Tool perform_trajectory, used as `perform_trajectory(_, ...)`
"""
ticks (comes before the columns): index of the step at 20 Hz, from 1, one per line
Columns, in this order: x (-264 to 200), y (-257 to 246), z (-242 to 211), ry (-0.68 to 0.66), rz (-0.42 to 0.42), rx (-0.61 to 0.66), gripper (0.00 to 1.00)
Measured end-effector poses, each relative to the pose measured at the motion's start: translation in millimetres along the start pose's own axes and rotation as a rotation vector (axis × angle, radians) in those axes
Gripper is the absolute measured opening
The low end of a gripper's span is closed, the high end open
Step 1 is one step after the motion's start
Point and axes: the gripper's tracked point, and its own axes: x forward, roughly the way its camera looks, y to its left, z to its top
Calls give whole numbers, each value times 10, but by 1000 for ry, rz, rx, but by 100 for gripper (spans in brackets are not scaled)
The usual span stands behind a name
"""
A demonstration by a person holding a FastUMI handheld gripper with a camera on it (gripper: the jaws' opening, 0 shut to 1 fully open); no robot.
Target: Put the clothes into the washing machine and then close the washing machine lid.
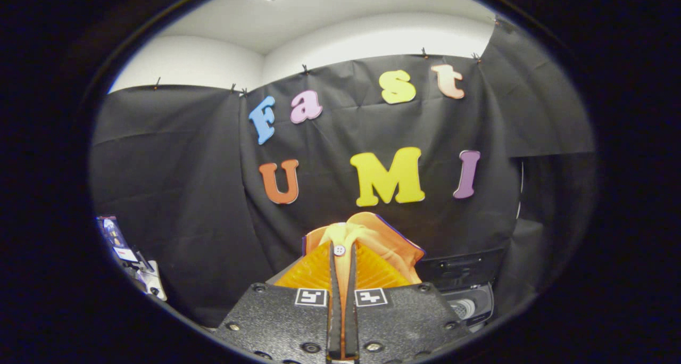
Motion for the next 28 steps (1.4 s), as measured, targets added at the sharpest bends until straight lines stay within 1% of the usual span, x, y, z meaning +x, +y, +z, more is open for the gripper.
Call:
perform_trajectory(3, -196, -516, 276, -47, -57, -10, 6)
perform_trajectory(6, -202, -1067, 376, -57, -107, -16, 6)
perform_trajectory(9, -46, -1640, 330, -42, -146, -26, 6)
perform_trajectory(11, 144, -1961, 201, -18, -160, -20, 6)
perform_trajectory(15, 679, -2493, -321, 68, -166, 25, 6)
perform_trajectory(19, 1182, -2897, -1072, 183, -183, 76, 6)
perform_trajectory(23, 1555, -3162, -1902, 314, -209, 93, 6)
perform_trajectory(28, 1851, -3380, -2837, 485, -246, 105, 6)
